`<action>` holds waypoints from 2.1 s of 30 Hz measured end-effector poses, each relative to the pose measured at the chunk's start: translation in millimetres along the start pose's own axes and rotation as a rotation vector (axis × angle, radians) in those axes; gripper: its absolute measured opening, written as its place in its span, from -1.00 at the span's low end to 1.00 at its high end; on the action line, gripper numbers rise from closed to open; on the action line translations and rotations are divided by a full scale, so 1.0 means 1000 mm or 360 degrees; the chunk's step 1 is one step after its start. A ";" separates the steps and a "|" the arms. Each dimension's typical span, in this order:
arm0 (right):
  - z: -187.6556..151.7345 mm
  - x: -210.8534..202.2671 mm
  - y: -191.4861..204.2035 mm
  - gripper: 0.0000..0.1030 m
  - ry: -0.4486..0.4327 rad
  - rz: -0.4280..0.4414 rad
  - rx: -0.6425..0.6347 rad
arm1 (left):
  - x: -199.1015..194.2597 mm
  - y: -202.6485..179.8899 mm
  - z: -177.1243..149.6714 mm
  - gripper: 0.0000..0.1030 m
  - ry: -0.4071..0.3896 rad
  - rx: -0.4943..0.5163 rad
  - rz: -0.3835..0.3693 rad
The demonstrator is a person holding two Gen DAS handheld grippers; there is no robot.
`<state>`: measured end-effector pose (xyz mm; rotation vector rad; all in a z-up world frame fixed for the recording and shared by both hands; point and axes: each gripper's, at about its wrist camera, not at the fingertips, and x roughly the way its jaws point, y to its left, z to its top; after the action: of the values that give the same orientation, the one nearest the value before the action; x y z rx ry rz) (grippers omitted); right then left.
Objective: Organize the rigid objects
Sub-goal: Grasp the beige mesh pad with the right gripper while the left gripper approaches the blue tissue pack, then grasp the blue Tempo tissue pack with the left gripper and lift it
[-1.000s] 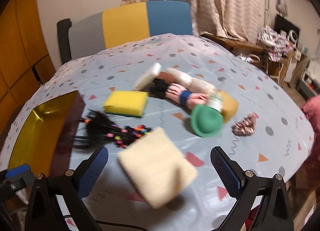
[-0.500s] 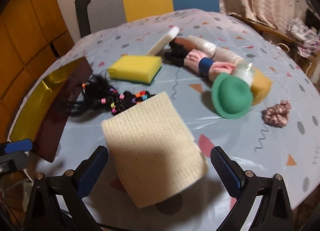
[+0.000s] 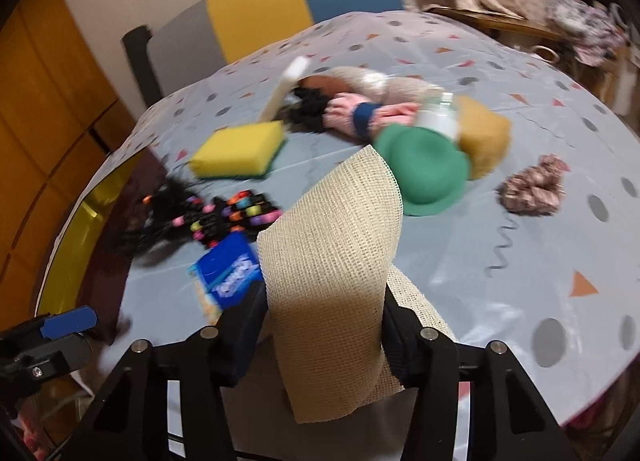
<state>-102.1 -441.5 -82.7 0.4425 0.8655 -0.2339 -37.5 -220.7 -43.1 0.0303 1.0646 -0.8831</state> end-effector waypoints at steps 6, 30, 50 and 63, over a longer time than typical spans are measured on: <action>-0.007 0.001 -0.021 0.04 0.0023 -0.0025 0.0095 | 0.039 -0.035 0.014 0.39 0.0033 0.0279 0.0149; -0.016 -0.005 -0.035 0.07 -0.0014 -0.0033 0.0115 | 0.112 -0.022 0.049 0.25 0.0260 -0.0137 0.0199; -0.019 -0.007 -0.017 0.07 -0.0015 -0.0121 0.0095 | 0.060 -0.006 0.018 -0.08 0.0136 -0.0103 -0.0089; -0.020 -0.017 -0.047 0.07 -0.0003 -0.0160 0.0233 | 0.083 -0.066 0.004 0.66 0.0245 0.0509 0.0019</action>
<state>-144.1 -473.2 -93.5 0.5351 0.8730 -0.3919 -61.4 -317.1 -80.1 0.3766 1.0546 -1.0460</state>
